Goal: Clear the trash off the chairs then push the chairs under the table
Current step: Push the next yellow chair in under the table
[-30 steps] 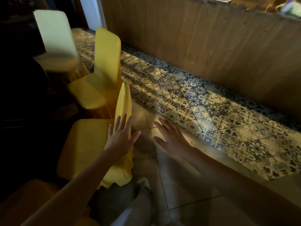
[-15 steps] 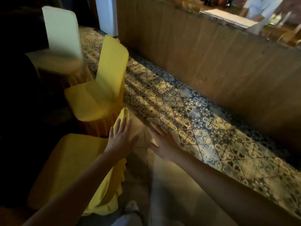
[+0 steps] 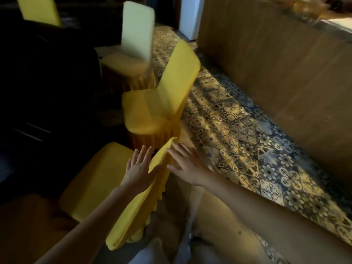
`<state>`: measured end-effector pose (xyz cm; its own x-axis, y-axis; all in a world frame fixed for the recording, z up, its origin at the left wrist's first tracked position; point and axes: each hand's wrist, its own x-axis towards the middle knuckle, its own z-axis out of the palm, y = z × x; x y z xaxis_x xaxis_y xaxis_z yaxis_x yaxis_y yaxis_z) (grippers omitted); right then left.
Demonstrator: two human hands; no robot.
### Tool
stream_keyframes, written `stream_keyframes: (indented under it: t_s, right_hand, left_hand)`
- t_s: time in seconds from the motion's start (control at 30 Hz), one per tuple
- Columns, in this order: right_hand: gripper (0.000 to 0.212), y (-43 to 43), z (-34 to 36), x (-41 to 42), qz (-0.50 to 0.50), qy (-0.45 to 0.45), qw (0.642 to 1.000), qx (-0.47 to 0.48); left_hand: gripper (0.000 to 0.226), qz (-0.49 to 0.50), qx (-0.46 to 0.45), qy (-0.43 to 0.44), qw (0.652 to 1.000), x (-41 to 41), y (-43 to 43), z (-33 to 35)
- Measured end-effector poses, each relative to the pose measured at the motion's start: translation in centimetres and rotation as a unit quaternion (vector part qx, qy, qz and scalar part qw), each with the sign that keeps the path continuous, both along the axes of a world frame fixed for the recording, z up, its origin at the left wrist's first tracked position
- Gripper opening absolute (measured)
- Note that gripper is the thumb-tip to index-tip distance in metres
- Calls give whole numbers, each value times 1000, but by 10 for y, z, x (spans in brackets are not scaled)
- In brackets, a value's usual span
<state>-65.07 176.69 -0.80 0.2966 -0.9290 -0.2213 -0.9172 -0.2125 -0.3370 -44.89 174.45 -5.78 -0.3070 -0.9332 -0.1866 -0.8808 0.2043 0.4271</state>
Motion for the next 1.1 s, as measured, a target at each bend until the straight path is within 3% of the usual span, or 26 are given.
stream_keyframes:
  t_s: [0.27, 0.43, 0.53, 0.67, 0.93, 1.1]
  right_hand:
    - [62, -49, 2, 5, 196, 14, 981, -1]
    - [66, -56, -12, 13, 306, 48, 951, 9]
    - [67, -51, -25, 10, 370, 97, 924, -5]
    - [63, -59, -23, 8, 399, 95, 912, -20]
    - [66, -81, -27, 6, 375, 83, 923, -19]
    - [69, -90, -38, 9, 397, 54, 915, -51]
  left_hand:
    - [88, 175, 15, -40, 984, 7, 59, -4]
    - [88, 285, 79, -15, 955, 5, 103, -4]
    - [90, 322, 36, -31, 945, 3, 128, -1]
    - [87, 340, -41, -84, 936, -1, 139, 1]
    - [100, 371, -14, -114, 922, 5, 128, -3]
    - [95, 355, -25, -127, 926, 9, 124, -4]
